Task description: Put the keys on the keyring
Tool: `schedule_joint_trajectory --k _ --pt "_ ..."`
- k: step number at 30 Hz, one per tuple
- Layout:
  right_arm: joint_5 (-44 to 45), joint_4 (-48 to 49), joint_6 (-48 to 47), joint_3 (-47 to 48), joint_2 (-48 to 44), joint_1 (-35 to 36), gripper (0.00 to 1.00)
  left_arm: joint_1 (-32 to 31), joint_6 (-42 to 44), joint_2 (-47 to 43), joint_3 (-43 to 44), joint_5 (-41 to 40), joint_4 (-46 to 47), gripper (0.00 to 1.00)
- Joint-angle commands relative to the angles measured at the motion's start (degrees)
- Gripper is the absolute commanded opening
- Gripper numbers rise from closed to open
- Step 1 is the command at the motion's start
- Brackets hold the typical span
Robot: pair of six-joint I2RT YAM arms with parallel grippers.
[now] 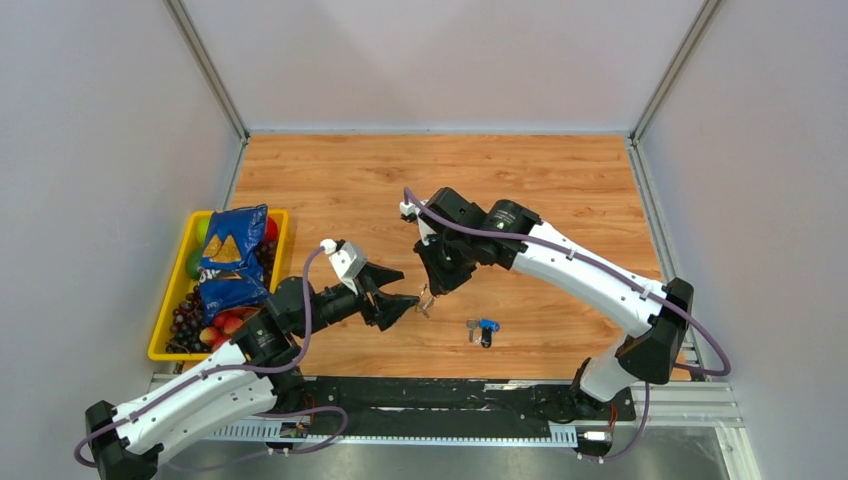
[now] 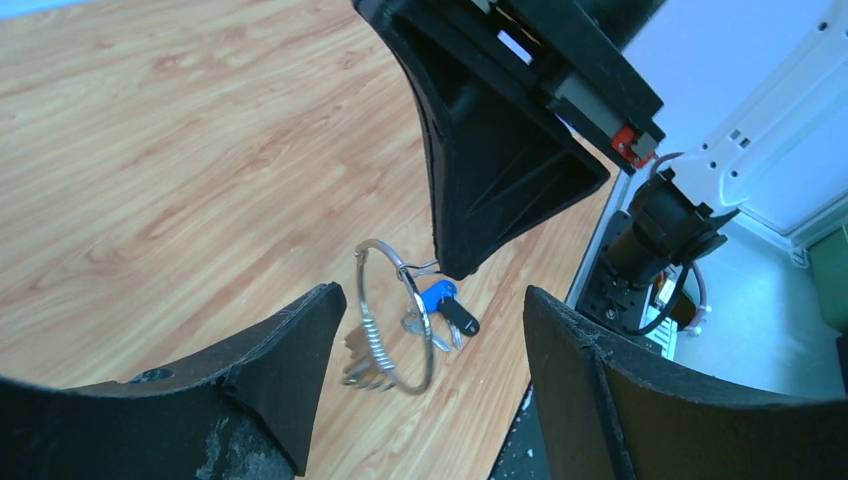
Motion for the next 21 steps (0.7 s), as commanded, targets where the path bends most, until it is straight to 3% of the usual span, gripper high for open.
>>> schedule_joint_trajectory --k 1,11,21 --pt "-3.8 -4.4 1.0 5.7 1.6 0.4 0.0 -0.3 4.4 -1.9 -4.3 4.6 13.4 0.77" --pt "-4.6 -11.4 1.0 15.4 6.1 0.7 0.0 -0.8 9.0 1.7 -6.7 4.1 18.0 0.78" --pt "-6.0 -13.2 1.2 19.2 7.0 1.0 0.0 -2.9 15.4 4.7 -9.8 0.4 23.0 0.76"
